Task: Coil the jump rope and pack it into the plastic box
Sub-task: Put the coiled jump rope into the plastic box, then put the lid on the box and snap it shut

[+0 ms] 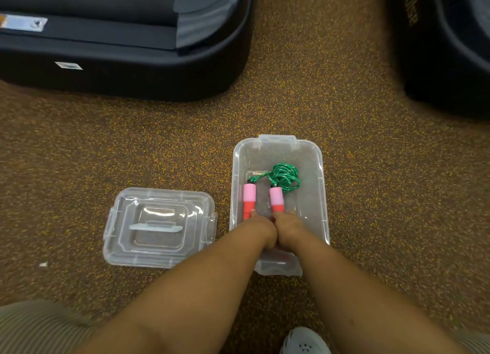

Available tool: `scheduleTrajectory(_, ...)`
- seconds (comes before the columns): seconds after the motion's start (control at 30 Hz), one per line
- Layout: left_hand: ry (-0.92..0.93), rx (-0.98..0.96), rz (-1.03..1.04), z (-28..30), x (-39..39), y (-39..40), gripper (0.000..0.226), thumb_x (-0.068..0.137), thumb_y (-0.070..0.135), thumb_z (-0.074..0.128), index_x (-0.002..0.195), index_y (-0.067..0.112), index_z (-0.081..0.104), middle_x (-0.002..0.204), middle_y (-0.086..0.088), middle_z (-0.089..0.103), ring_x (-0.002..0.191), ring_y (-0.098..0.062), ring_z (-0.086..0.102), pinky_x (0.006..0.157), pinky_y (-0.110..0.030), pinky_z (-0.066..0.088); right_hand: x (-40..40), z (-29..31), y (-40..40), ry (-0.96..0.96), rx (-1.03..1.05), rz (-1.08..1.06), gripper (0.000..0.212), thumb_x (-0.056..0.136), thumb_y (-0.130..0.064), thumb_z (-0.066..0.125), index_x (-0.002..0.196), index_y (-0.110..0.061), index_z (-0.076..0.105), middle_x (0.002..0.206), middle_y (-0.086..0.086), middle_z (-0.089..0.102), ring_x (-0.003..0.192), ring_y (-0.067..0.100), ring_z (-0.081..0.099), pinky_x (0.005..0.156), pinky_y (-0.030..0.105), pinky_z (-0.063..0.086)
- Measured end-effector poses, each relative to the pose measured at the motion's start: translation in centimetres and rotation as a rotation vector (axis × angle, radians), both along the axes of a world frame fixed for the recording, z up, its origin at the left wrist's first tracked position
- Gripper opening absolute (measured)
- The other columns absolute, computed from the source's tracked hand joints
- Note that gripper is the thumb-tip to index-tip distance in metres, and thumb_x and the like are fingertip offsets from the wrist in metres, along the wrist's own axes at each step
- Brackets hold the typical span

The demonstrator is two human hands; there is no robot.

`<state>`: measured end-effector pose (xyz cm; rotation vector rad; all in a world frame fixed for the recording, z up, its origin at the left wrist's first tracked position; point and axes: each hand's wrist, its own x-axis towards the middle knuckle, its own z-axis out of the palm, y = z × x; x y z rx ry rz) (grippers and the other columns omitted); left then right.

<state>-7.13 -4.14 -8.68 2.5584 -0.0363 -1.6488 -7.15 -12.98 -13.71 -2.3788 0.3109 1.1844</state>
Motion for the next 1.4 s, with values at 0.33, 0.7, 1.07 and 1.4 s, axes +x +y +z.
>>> scheduleTrajectory(0.33, -0.229, -0.142, 0.278, 1.8, -0.4, 0.4, 0.051, 0.094, 0.008, 0.054, 0.141, -0.002, 0.038, 0.141, -0.015, 0.048, 0.124, -0.03, 0.053, 0.1, -0.035, 0.042, -0.3, 2.8, 0.0, -0.058, 0.129, 0.132, 0.054, 0.09, -0.015, 0.062, 0.14, -0.014, 0.042, 0.138, 0.018, 0.051, 0.124, 0.031, 0.05, 0.092, 0.015, 0.04)
scheduleTrajectory(0.7, -1.006, -0.446, 0.569, 4.0, -0.5, 7.4, 0.037, 0.086, -0.001, 0.052, 0.12, 0.008, 0.062, 0.12, -0.012, 0.05, 0.113, -0.028, 0.045, 0.098, -0.039, 0.043, -0.7, 7.2, 0.3, -0.269, 0.189, 0.05, 0.042, 0.095, -0.021, 0.049, 0.137, -0.028, 0.049, 0.138, 0.012, 0.053, 0.111, 0.031, 0.058, 0.09, 0.034, 0.045)
scheduleTrajectory(1.07, -0.453, -0.161, 1.967, 1.1, -3.7, 16.5, 0.039, 0.094, 0.02, 0.041, 0.132, 0.019, 0.049, 0.118, -0.004, 0.045, 0.109, -0.029, 0.048, 0.09, -0.04, 0.043, -0.9, 9.2, -0.3, -0.29, 0.28, -0.049, 0.025, 0.095, -0.025, 0.053, 0.117, -0.035, 0.06, 0.11, -0.002, 0.06, 0.088, 0.016, 0.059, 0.068, 0.025, 0.043)
scheduleTrajectory(1.4, -0.124, -0.495, 2.3, 0.1, -3.6, 17.6, 0.043, 0.096, 0.016, 0.05, 0.138, 0.009, 0.046, 0.142, -0.014, 0.043, 0.129, -0.039, 0.042, 0.104, -0.051, 0.043, -0.9, 9.8, -0.4, -0.282, 0.304, -0.085, 0.021, 0.094, -0.024, 0.053, 0.107, -0.038, 0.062, 0.107, 0.0, 0.066, 0.091, 0.02, 0.066, 0.08, 0.036, 0.054)
